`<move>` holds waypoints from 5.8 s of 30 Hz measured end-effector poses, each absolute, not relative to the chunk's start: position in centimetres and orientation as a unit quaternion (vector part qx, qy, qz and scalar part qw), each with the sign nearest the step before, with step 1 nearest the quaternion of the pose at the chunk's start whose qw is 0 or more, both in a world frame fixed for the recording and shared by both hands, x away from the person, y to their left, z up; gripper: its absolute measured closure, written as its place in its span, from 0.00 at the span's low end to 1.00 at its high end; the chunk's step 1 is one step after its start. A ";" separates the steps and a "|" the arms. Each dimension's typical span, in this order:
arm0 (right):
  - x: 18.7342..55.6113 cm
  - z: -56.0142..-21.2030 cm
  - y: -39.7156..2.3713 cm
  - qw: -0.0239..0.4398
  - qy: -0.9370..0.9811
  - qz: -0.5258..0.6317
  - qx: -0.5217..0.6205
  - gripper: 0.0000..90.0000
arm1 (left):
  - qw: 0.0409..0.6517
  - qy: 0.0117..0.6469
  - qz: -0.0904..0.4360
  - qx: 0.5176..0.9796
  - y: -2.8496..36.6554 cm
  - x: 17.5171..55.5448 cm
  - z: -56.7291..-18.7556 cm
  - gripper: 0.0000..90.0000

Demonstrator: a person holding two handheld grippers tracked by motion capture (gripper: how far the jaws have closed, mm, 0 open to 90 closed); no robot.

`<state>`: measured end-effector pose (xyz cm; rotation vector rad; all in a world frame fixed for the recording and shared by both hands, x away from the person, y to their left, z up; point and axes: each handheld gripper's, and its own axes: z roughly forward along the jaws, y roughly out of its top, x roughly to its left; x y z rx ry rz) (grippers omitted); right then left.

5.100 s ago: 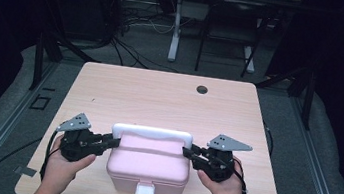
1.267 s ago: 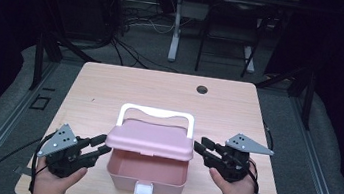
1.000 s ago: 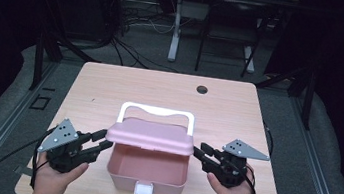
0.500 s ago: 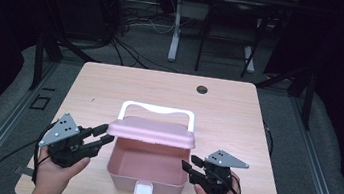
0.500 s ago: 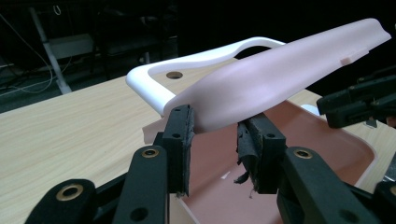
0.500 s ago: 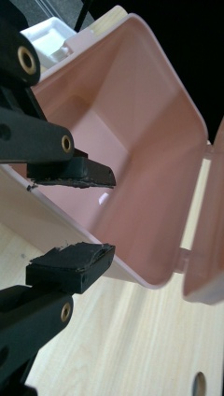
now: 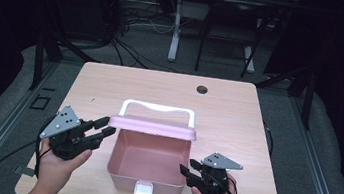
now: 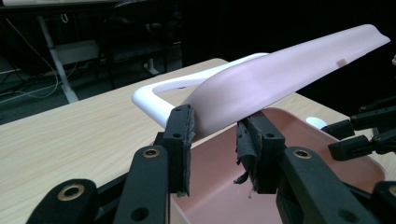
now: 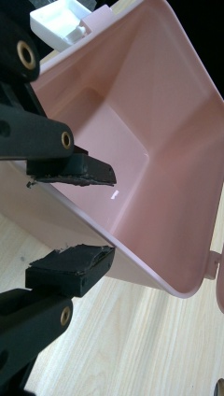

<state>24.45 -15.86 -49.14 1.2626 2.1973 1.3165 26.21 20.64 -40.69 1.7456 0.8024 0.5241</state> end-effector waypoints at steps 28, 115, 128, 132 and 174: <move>24.6 -49.5 -16.0 0.140 0.754 0.459 0.449 0.65 | 0.536 0.357 0.245 0.724 19.8 29.1 -41.1 0.82; 25.1 -50.5 -16.0 0.123 0.749 0.463 0.457 0.62 | 0.515 0.431 0.224 0.706 18.9 35.5 -44.9 0.94; 25.2 -50.6 -16.0 0.122 0.747 0.465 0.459 0.62 | 0.511 0.451 0.199 0.704 19.0 36.6 -44.9 0.94; 25.2 -50.6 -16.0 0.122 0.747 0.465 0.459 0.62 | 0.503 0.458 0.192 0.707 18.9 36.9 -44.7 0.94; 25.2 -50.7 -16.0 0.119 0.744 0.469 0.460 0.61 | 0.462 0.524 0.121 0.705 18.7 40.5 -45.4 0.95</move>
